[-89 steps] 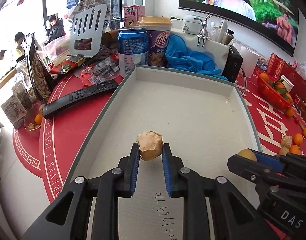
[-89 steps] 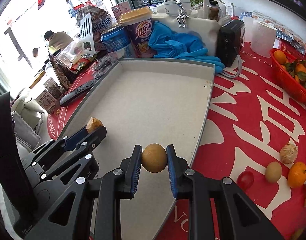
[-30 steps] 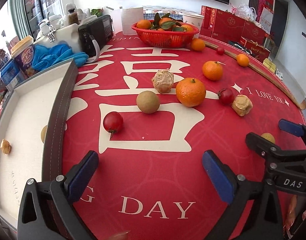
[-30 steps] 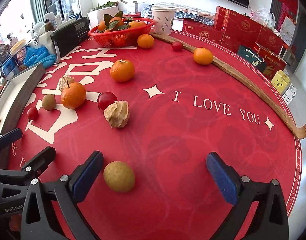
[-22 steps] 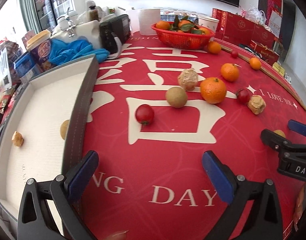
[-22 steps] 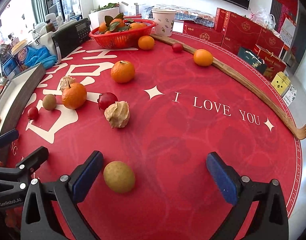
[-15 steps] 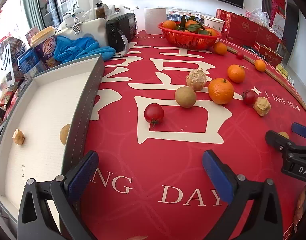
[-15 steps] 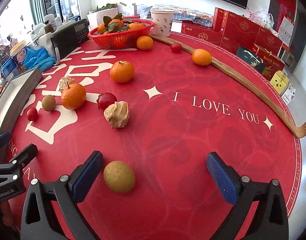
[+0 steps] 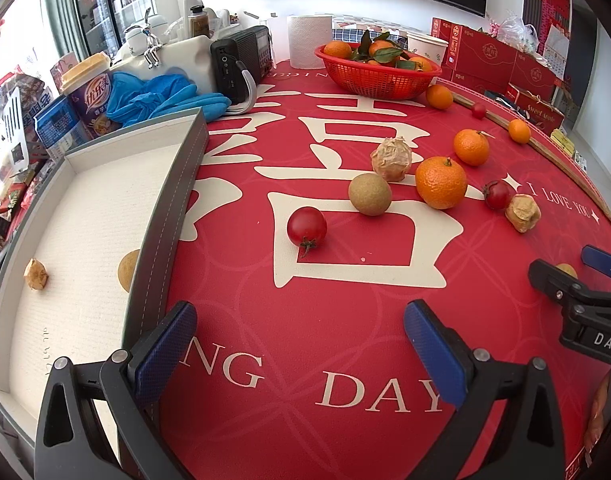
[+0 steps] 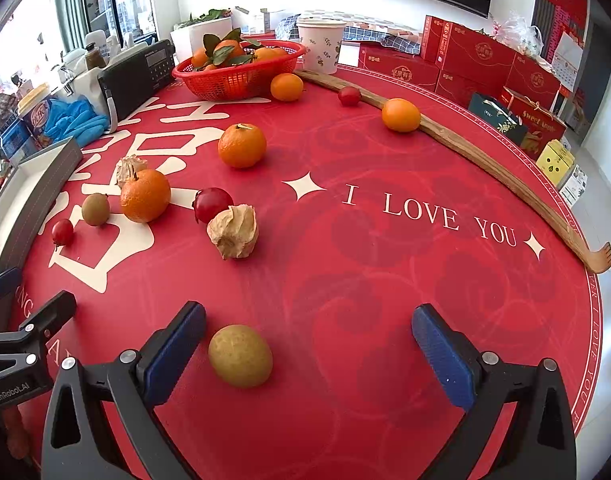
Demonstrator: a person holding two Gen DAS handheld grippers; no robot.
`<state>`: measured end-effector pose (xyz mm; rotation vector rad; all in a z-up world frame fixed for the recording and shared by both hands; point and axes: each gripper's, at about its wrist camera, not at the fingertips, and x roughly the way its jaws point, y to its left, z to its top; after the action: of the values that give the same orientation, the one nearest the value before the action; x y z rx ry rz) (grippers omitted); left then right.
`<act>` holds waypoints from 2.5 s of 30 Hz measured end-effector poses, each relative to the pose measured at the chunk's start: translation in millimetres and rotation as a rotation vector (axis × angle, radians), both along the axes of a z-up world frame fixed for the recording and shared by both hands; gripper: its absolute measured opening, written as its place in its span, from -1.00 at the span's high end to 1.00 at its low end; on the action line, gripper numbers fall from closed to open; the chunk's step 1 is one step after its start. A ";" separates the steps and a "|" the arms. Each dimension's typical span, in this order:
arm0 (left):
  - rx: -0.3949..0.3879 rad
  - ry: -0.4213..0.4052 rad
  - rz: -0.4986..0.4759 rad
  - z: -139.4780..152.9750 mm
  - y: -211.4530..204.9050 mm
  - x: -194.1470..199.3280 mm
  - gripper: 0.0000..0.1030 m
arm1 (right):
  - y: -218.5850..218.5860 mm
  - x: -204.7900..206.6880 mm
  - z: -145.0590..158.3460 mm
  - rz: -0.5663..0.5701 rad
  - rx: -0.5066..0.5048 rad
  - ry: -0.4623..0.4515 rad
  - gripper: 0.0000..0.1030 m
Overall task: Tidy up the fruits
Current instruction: 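Return the right gripper to the table and grasp the red cherry tomato, then carry the cherry tomato with the right gripper into the tray and release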
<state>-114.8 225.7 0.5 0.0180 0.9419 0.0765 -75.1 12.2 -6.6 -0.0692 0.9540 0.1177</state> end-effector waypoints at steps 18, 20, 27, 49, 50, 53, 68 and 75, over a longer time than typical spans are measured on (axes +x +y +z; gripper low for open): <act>0.000 0.000 0.000 0.1 -0.1 -0.2 -1.00 | 0.0 -0.3 0.3 -0.001 -0.001 -0.001 -1.00; 0.000 0.000 0.000 0.1 -0.2 -0.3 -1.00 | -0.1 -0.4 0.3 -0.001 -0.001 -0.001 -1.00; 0.000 0.000 0.000 0.0 -0.1 0.0 -1.00 | -0.1 -0.4 0.3 0.000 -0.001 -0.001 -1.00; -0.013 0.004 -0.011 -0.5 -10.9 26.6 -0.99 | 3.5 1.4 2.0 0.059 0.014 -0.001 -1.00; -0.010 0.002 -0.010 0.2 -10.8 29.8 -0.95 | 5.3 -0.1 2.7 0.071 0.017 -0.005 -0.92; -0.027 0.001 -0.007 1.4 -10.9 38.4 -0.73 | 11.7 -5.1 6.1 0.099 0.004 -0.036 -0.51; -0.026 -0.074 0.007 30.4 -8.9 14.7 0.58 | -13.5 -9.4 18.2 0.097 0.257 -0.032 0.54; 0.008 -0.132 0.040 51.4 0.5 -4.9 0.58 | -15.2 -12.2 18.6 0.108 0.288 -0.025 0.54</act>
<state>-119.7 226.2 51.9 0.0017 0.8100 0.1168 -87.3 -3.0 12.1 0.1435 0.8998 0.3519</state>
